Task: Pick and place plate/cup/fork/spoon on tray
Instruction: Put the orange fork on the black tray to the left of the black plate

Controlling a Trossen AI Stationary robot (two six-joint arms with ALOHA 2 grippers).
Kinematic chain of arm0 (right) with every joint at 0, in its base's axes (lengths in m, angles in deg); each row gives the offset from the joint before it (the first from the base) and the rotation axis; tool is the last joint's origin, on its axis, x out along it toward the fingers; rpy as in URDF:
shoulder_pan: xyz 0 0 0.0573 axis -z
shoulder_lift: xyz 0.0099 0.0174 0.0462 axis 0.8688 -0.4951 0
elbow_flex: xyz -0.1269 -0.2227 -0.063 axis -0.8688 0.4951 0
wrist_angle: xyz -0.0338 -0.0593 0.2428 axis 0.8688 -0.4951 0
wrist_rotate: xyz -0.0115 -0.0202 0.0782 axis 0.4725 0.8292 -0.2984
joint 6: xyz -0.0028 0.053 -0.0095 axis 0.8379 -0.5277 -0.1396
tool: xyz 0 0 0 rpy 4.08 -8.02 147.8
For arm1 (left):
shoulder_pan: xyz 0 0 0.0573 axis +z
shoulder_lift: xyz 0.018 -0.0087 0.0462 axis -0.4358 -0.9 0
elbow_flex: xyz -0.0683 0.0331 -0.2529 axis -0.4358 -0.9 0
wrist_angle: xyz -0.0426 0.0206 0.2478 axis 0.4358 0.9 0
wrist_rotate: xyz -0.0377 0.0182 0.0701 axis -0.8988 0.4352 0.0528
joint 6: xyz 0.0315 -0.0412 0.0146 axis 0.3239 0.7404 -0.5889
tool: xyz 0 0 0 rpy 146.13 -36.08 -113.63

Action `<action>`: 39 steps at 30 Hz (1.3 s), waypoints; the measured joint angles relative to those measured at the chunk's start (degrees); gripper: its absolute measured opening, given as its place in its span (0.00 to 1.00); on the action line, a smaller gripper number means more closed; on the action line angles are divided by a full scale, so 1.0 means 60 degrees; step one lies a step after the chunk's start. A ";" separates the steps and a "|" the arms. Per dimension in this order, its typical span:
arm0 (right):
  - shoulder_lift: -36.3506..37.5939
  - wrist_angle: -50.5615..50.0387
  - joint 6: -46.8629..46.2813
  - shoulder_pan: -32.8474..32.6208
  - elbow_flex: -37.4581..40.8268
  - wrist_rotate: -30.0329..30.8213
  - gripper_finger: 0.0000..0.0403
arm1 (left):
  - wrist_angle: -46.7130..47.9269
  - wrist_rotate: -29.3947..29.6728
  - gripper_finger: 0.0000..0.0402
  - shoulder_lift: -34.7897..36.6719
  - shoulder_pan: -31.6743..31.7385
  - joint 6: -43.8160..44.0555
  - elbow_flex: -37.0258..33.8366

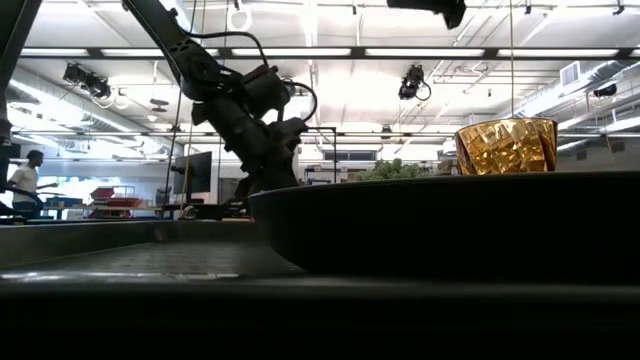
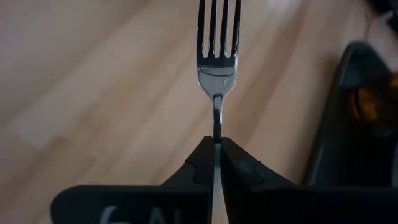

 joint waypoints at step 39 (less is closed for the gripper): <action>0.0130 -0.0042 0.0270 -0.0845 0.0000 0.0608 0.30 | 0.2038 0.4365 0.04 0.1942 -0.4909 0.2171 -0.0235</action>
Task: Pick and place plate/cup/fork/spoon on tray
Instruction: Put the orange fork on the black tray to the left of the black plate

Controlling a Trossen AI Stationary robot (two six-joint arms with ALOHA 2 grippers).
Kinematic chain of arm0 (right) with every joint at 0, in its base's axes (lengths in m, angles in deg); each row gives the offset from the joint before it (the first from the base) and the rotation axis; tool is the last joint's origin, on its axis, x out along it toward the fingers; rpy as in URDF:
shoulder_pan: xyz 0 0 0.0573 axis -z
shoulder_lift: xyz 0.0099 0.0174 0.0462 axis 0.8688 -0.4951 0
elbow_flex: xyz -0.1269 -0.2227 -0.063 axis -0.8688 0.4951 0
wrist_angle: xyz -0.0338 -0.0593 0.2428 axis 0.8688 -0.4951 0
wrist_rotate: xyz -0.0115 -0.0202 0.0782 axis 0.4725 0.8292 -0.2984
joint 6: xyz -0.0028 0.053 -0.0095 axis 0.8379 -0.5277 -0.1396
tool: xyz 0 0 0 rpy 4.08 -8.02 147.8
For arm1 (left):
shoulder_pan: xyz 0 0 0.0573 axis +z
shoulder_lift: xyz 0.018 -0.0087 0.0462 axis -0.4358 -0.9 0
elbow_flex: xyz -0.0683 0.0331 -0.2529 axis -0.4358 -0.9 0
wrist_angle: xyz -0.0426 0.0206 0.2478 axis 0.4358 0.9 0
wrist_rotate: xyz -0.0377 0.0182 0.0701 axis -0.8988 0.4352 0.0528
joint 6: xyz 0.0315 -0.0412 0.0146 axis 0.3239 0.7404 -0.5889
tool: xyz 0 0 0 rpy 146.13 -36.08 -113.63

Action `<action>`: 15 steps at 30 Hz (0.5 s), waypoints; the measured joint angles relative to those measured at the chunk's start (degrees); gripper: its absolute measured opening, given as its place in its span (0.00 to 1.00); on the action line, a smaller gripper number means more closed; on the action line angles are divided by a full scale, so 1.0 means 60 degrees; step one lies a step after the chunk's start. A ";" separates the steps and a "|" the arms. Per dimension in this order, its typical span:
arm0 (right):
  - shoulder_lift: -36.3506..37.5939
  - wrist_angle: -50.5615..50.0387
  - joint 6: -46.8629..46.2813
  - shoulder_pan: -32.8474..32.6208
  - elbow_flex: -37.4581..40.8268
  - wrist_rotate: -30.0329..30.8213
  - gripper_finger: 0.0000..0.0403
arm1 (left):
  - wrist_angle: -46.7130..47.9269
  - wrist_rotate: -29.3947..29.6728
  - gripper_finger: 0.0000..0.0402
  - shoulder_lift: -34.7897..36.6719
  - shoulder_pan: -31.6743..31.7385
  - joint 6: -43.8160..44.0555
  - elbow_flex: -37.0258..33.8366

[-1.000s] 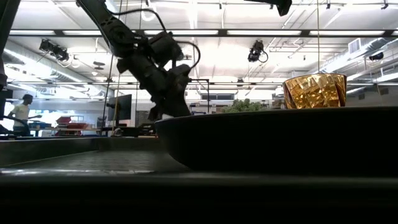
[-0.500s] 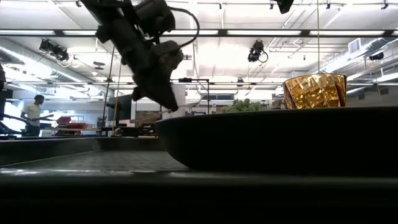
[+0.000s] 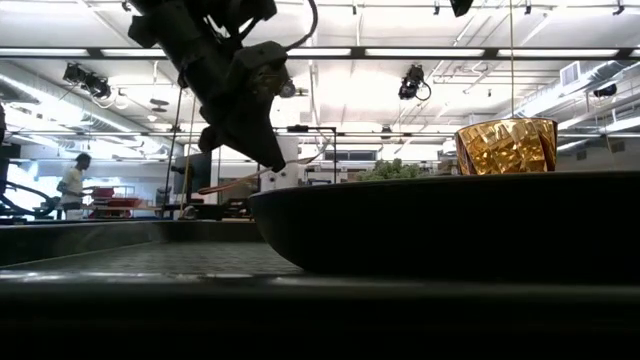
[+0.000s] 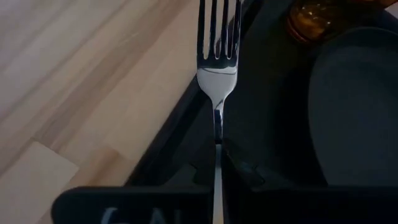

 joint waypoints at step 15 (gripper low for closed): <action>-0.0004 0.0742 0.0886 0.0024 0.0000 -0.0350 0.30 | 0.0059 0.1993 0.04 0.0000 -0.0967 0.2212 0.0000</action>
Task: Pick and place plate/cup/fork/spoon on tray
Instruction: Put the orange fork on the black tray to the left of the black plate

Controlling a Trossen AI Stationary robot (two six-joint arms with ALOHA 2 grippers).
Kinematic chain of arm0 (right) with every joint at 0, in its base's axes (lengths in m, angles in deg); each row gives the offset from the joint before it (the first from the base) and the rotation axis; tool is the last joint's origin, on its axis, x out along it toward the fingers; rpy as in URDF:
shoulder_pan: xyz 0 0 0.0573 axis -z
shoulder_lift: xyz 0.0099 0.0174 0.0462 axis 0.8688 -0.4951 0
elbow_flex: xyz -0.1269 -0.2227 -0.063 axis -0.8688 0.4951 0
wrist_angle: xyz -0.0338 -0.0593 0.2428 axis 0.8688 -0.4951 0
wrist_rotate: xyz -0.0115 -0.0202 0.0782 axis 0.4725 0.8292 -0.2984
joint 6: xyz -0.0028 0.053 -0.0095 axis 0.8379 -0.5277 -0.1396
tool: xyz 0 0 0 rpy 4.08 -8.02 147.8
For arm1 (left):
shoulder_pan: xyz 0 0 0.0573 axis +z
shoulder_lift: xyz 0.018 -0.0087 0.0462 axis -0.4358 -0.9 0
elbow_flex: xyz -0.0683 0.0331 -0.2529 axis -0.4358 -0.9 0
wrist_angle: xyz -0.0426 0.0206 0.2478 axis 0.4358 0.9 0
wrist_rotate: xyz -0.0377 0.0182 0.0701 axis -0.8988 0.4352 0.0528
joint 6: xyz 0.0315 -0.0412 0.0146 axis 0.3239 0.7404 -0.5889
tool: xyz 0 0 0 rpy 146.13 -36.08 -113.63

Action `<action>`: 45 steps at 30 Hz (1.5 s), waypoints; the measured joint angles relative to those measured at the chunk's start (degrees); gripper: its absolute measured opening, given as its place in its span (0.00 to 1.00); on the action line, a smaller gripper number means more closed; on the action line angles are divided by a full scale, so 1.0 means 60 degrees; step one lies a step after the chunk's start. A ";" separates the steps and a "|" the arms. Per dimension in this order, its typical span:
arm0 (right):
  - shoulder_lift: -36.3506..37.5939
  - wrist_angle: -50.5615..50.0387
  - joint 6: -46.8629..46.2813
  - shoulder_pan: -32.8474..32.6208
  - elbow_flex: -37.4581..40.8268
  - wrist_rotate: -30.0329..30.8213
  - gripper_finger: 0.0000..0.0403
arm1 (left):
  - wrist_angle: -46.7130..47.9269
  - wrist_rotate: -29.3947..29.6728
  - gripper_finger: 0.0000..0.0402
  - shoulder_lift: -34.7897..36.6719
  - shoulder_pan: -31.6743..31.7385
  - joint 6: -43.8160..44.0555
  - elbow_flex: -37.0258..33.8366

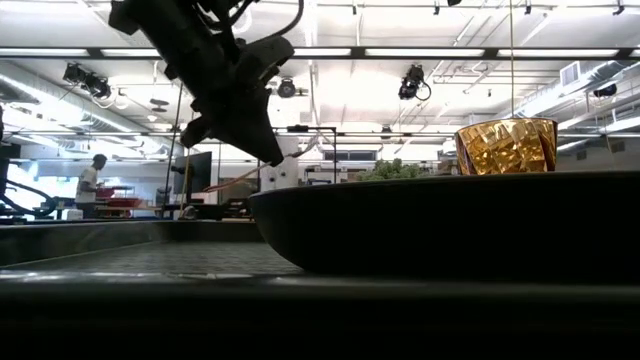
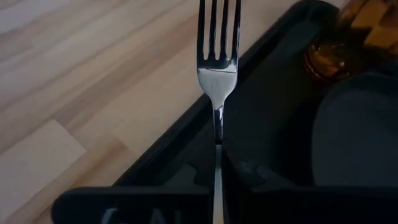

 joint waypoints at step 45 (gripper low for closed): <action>-0.0004 -0.0078 0.1692 0.0508 -0.0004 -0.1253 0.30 | -0.1430 0.2005 0.04 -0.1505 -0.1697 0.3343 0.0850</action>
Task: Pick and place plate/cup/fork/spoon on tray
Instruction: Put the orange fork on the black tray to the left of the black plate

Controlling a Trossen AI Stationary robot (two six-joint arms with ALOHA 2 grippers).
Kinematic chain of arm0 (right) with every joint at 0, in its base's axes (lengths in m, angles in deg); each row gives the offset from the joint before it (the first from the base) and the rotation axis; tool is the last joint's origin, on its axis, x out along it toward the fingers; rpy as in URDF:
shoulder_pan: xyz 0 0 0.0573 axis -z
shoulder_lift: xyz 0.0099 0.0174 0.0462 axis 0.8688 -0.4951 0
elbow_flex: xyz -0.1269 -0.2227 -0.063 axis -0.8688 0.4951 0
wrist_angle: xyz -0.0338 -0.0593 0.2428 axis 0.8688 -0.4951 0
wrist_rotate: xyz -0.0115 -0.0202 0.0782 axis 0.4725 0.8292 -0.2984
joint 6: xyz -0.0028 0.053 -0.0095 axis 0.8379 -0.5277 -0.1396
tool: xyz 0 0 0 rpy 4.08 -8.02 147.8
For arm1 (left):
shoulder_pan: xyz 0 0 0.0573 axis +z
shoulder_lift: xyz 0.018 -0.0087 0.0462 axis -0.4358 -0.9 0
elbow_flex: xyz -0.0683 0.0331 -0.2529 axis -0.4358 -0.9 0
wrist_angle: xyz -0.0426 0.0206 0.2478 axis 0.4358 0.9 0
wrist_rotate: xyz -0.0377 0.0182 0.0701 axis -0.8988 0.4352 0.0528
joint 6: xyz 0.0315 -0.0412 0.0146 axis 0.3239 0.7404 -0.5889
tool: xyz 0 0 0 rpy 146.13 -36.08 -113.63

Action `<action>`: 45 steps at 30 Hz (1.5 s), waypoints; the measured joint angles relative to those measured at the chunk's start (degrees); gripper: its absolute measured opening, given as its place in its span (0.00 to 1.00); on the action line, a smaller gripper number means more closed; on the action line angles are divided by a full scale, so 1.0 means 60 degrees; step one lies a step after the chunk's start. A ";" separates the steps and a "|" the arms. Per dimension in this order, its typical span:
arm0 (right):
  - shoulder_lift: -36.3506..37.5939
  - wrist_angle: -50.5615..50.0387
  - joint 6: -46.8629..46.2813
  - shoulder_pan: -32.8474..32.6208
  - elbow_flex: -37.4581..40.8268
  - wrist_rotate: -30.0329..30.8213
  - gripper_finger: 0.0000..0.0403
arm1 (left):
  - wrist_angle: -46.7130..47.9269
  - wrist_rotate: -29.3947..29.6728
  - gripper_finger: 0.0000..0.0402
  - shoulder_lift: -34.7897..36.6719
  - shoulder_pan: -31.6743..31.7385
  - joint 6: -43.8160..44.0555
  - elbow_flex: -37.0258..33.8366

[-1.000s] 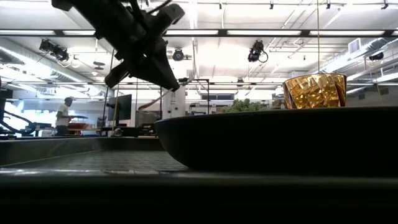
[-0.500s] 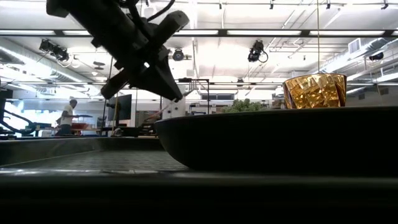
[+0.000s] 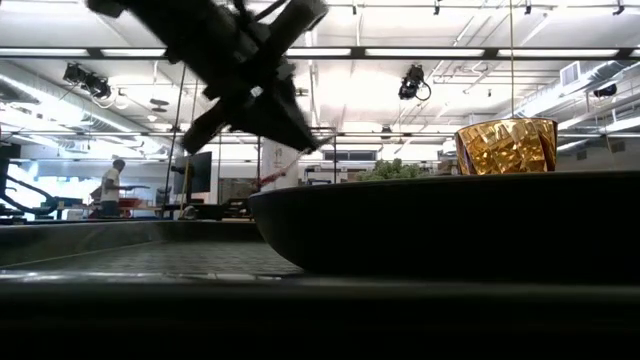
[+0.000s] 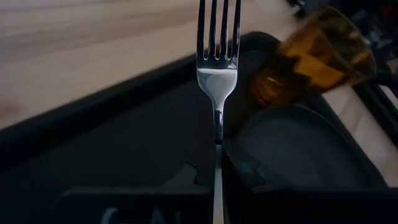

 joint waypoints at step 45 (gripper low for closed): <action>0.0696 -0.0795 0.0663 -0.0018 0.0000 -0.0030 0.30 | 0.5492 -0.2040 0.04 -0.2471 -0.1618 0.7057 0.3120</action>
